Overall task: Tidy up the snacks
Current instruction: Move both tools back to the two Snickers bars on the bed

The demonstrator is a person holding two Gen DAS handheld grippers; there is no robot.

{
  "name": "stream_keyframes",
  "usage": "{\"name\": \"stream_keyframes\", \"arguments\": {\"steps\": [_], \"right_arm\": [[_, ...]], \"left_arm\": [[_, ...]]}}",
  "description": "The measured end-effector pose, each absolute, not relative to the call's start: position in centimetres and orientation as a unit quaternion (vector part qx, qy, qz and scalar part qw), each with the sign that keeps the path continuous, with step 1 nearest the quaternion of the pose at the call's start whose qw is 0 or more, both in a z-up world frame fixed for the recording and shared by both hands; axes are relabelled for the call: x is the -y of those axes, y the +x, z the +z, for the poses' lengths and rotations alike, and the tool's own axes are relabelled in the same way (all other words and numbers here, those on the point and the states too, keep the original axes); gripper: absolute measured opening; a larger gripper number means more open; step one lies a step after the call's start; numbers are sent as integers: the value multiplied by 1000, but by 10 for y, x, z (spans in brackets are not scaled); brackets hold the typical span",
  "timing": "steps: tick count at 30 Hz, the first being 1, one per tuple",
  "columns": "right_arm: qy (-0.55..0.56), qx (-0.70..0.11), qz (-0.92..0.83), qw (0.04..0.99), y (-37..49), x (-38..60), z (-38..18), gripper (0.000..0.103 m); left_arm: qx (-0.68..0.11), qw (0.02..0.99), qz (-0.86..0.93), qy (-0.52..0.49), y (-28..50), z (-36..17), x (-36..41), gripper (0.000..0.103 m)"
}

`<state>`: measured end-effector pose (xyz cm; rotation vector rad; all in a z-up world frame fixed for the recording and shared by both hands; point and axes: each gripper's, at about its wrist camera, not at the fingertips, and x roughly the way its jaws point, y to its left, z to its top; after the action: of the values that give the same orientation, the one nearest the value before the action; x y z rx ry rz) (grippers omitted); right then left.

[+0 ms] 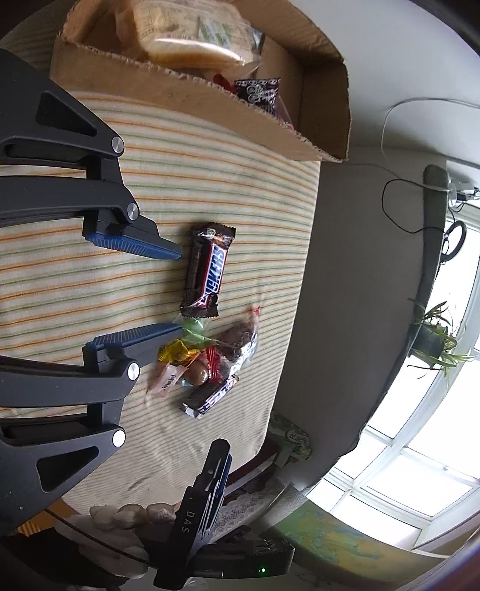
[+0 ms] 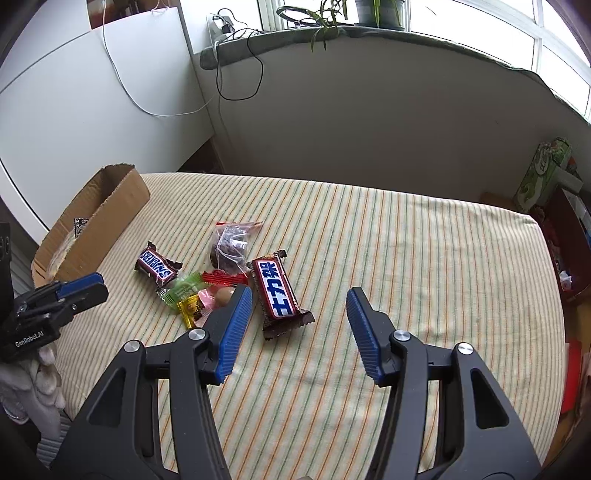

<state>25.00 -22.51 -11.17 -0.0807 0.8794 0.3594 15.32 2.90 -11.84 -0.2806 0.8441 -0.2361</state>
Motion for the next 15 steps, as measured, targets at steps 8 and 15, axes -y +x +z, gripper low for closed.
{"name": "stream_keyframes", "arguments": {"steps": [8, 15], "right_arm": [[-47, -434, 183, 881, 261, 219, -127, 56], [-42, -442, 186, 876, 270, 220, -137, 56]], "left_arm": [[-428, 887, -100, -142, 173, -135, -28, 34], [-437, 878, -92, -172, 188, -148, -34, 34]]}}
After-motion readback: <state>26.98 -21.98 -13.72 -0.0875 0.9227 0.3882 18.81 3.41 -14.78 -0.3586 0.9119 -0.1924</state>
